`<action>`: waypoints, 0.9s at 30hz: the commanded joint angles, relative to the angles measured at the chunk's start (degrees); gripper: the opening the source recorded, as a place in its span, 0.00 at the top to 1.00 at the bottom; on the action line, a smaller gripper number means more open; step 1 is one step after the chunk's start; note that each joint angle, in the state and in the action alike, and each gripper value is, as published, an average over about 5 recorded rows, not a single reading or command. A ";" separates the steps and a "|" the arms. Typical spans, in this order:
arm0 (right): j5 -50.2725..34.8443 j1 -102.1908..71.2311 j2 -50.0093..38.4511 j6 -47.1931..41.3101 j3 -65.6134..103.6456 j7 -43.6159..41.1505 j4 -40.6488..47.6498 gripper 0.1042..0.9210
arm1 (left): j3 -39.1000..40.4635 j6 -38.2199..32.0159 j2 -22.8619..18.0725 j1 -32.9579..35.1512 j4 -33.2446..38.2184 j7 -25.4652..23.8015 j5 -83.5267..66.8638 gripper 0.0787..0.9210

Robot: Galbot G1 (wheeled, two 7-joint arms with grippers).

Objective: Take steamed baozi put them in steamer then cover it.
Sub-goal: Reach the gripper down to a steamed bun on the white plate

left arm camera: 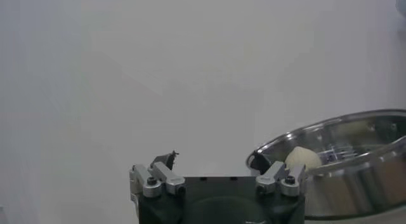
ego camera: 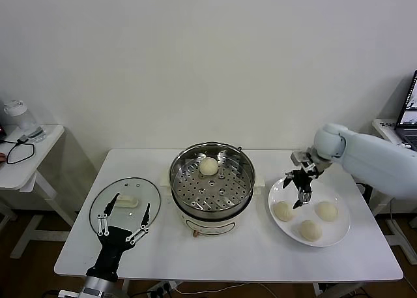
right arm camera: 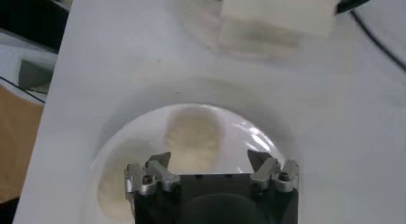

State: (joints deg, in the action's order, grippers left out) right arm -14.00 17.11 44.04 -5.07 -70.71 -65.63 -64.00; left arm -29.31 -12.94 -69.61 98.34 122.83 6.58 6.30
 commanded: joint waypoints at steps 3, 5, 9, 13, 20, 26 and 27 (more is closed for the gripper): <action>1.21 -5.01 -0.14 -1.46 1.61 2.48 0.31 0.12 | -0.18 -0.10 0.02 -0.10 -0.19 0.02 0.02 0.12; 1.75 -5.59 0.28 -1.35 2.17 2.97 0.59 0.12 | -0.21 -0.09 0.03 -0.16 -0.20 0.02 0.01 0.12; 2.33 -6.30 1.02 -1.08 2.77 3.90 1.17 0.12 | -0.52 -0.11 0.02 -0.23 -0.23 0.02 -0.06 0.12; 2.45 -6.77 1.51 -1.04 3.15 4.11 1.38 0.12 | -0.60 -0.20 0.05 -0.11 -0.18 -0.05 -0.17 0.12; 3.00 -6.83 1.55 -1.14 3.34 4.27 1.03 0.18 | -0.45 -0.17 0.06 0.00 -0.06 -0.04 -0.15 0.12; 3.10 -4.51 -0.10 -1.22 2.88 3.79 -0.88 0.27 | -0.54 -0.20 0.36 0.08 0.09 0.00 -0.15 0.12; 2.93 -3.44 -0.47 -1.24 2.72 3.49 -1.37 0.28 | -0.52 -0.19 0.42 0.11 0.14 0.01 -0.14 0.12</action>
State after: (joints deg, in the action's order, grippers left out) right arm -11.25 11.84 44.56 -6.17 -67.95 -62.10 -64.03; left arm -29.84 -13.12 -69.35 98.36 122.77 6.59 6.20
